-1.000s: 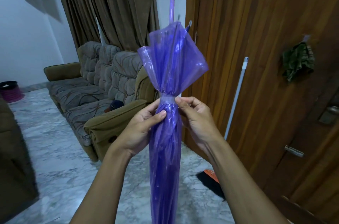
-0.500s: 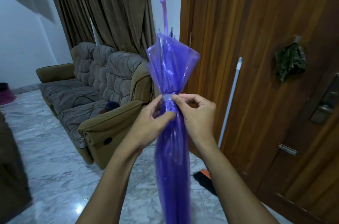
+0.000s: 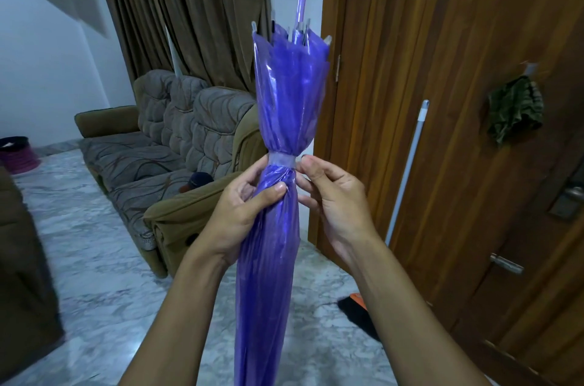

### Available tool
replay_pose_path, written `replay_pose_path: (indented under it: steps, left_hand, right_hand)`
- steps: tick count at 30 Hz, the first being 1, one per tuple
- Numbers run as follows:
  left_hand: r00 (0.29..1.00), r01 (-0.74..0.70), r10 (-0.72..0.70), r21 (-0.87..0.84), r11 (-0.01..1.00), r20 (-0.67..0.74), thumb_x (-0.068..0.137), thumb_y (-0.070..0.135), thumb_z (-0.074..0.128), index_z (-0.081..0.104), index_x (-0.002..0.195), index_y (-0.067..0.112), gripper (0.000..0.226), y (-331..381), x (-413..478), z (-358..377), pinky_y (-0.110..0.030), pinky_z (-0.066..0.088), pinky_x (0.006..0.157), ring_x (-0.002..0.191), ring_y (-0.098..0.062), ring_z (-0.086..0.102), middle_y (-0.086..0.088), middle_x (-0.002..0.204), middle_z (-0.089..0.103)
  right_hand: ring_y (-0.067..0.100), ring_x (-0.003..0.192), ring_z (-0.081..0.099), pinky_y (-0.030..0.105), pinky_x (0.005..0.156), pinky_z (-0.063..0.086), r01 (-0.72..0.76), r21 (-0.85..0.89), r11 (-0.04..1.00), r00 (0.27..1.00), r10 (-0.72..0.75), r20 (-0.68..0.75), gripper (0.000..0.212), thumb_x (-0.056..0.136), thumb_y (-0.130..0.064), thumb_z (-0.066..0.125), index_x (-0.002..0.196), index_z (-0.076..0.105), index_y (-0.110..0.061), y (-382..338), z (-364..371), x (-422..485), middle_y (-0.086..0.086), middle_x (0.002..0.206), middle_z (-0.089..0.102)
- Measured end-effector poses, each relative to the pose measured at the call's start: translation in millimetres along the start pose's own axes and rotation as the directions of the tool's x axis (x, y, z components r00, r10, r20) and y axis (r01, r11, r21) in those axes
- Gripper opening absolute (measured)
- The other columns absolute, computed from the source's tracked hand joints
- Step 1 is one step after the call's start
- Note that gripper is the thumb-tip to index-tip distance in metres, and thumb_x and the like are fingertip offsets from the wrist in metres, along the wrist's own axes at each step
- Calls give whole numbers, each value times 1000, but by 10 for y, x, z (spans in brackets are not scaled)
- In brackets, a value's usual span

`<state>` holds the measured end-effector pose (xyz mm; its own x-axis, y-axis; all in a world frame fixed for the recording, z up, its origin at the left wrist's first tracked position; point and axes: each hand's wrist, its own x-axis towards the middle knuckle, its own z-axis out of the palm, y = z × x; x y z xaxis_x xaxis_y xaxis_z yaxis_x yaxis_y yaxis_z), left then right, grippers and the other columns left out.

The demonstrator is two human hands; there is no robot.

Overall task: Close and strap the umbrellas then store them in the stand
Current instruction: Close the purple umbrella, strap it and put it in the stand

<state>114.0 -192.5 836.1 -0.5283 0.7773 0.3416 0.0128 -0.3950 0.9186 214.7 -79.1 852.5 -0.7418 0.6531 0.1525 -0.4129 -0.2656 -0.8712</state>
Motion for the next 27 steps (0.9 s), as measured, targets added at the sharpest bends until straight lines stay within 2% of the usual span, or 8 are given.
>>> replay_pose_path:
  steps: [3,7,9,11,14,16,19,27]
  left_hand:
    - [997,31,-28,-36,999,74,84,7,60,63,128,24,47,-31,-29,-19,-29,56,82,91,-18,69,-11,113,70]
    - [997,76,-77,46,996,20,83,14,64,47,143,15,62,-71,8,-49,-23,52,89,109,-16,64,-9,134,60]
    - [998,41,-33,176,984,-50,80,27,72,49,142,17,67,-54,27,-49,-25,51,93,118,-17,61,-8,141,51]
    - [992,-14,52,309,951,-115,77,36,76,54,138,25,66,-20,22,-4,-29,51,96,117,-17,62,-7,134,56]
    - [968,-114,192,390,913,-165,87,20,70,56,134,25,49,-14,32,89,-25,52,92,106,-12,67,-3,118,67]
    - [958,-132,229,448,884,-170,93,10,62,56,134,24,43,4,42,159,-17,49,91,103,1,66,6,115,69]
    - [960,-117,224,489,864,-166,95,6,56,52,139,16,45,49,52,207,-11,46,94,107,8,62,5,124,66]
    - [955,-116,230,475,872,-189,84,19,73,53,138,14,58,77,31,260,-20,48,99,114,-1,62,3,128,65]
  right_hand:
    - [8,68,69,21,66,58,6,-88,996,999,-3,37,23,78,-22,72,97,74,-11,-8,-57,31,3,79,75]
    - [17,83,72,33,85,59,-88,71,994,991,80,103,18,80,-20,69,96,69,-11,46,-74,45,9,96,76]
    - [20,83,73,35,85,58,-81,111,990,995,73,71,14,82,-16,69,94,68,-8,36,-67,47,12,96,75]
    - [24,82,73,35,81,60,-22,59,998,1000,22,-1,19,78,-17,74,94,71,-6,6,-60,58,17,96,75]
    - [21,75,73,28,68,60,51,-28,998,996,-53,-73,13,81,-10,77,91,74,-4,-61,-6,47,15,88,77]
    - [15,68,73,21,60,57,73,-62,995,993,-78,-93,10,84,-7,74,92,74,-1,-95,20,33,10,79,77]
    - [12,70,74,21,64,59,74,-89,993,994,-81,-77,11,89,-7,70,96,73,1,-126,19,16,7,78,77]
    - [9,72,73,22,70,61,47,-72,996,999,-48,-19,18,94,-6,62,105,69,7,-159,-23,-9,5,80,77]
